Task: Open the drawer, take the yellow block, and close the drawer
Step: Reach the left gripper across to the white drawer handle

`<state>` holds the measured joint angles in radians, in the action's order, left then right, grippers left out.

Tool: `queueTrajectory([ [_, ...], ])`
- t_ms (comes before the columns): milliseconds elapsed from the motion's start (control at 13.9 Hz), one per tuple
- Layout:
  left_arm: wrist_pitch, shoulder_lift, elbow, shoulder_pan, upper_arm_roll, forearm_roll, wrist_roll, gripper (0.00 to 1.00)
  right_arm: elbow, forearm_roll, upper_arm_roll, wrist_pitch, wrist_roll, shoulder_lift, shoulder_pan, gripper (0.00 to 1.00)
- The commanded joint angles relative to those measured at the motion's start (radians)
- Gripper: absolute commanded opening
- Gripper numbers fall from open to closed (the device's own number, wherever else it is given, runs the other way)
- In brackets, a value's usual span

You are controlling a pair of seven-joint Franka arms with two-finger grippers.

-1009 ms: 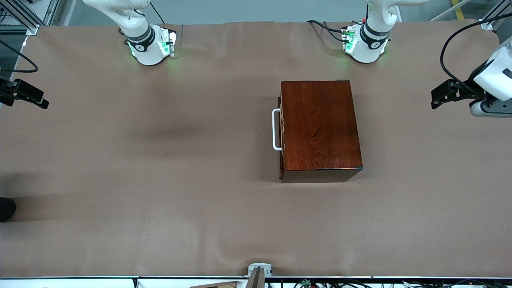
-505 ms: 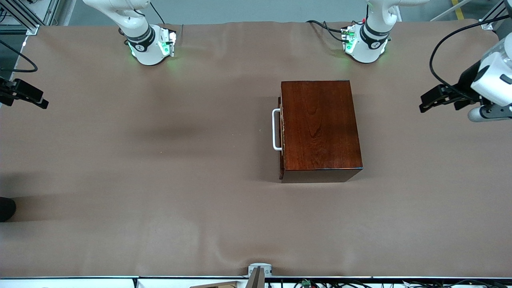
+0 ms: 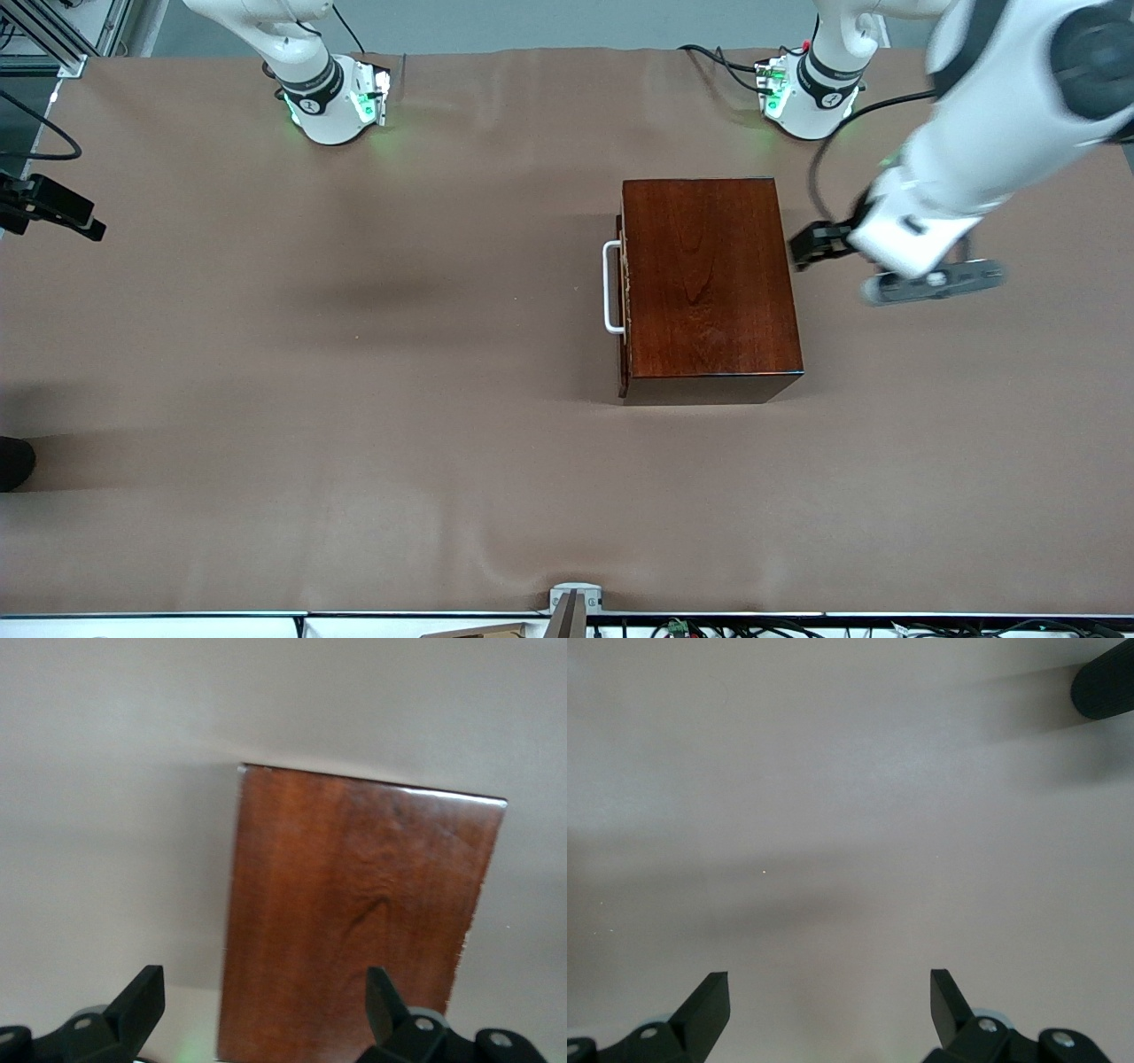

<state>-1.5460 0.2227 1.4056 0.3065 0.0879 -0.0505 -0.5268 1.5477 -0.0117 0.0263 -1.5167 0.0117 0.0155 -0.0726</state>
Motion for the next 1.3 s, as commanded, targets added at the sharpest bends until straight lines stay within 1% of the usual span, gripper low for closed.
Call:
queueTrajectory([
  [0,0.007,0.098,-0.103,0.078,-0.008,-0.003,-0.094,1.0,-0.015,0.018,-0.019,0.013,0.01,0.0,-0.024,1.0],
  [72,-0.011,0.127,-0.118,0.12,-0.011,0.006,-0.143,1.0,-0.015,0.018,-0.02,0.013,0.01,0.0,-0.024,1.0],
  [288,-0.121,0.197,-0.126,0.25,-0.017,0.096,-0.298,1.0,-0.014,0.018,-0.02,0.015,0.01,0.0,-0.024,1.0],
  [361,-0.15,0.226,-0.137,0.287,-0.019,0.11,-0.35,1.0,-0.015,0.018,-0.02,0.013,0.01,0.0,-0.024,1.0],
  [505,-0.209,0.297,-0.18,0.341,-0.019,0.136,-0.47,1.0,-0.015,0.018,-0.02,0.015,0.01,0.0,-0.024,1.0],
  [649,-0.284,0.351,-0.192,0.4,-0.025,0.179,-0.547,1.0,-0.014,0.018,-0.019,0.015,0.01,0.0,-0.024,1.0],
  [793,-0.33,0.394,-0.192,0.477,-0.066,0.186,-0.556,1.0,-0.014,0.018,-0.02,0.015,0.01,0.0,-0.024,1.0],
  [937,-0.345,0.431,-0.192,0.567,-0.144,0.186,-0.549,1.0,-0.015,0.018,-0.02,0.015,0.01,0.0,-0.024,1.0],
  [1009,-0.345,0.443,-0.191,0.598,-0.169,0.187,-0.536,1.0,-0.014,0.018,-0.02,0.015,0.01,0.0,-0.023,1.0],
  [1226,-0.335,0.48,-0.189,0.618,-0.174,0.204,-0.483,1.0,-0.015,0.018,-0.02,0.013,0.01,0.0,-0.024,1.0],
])
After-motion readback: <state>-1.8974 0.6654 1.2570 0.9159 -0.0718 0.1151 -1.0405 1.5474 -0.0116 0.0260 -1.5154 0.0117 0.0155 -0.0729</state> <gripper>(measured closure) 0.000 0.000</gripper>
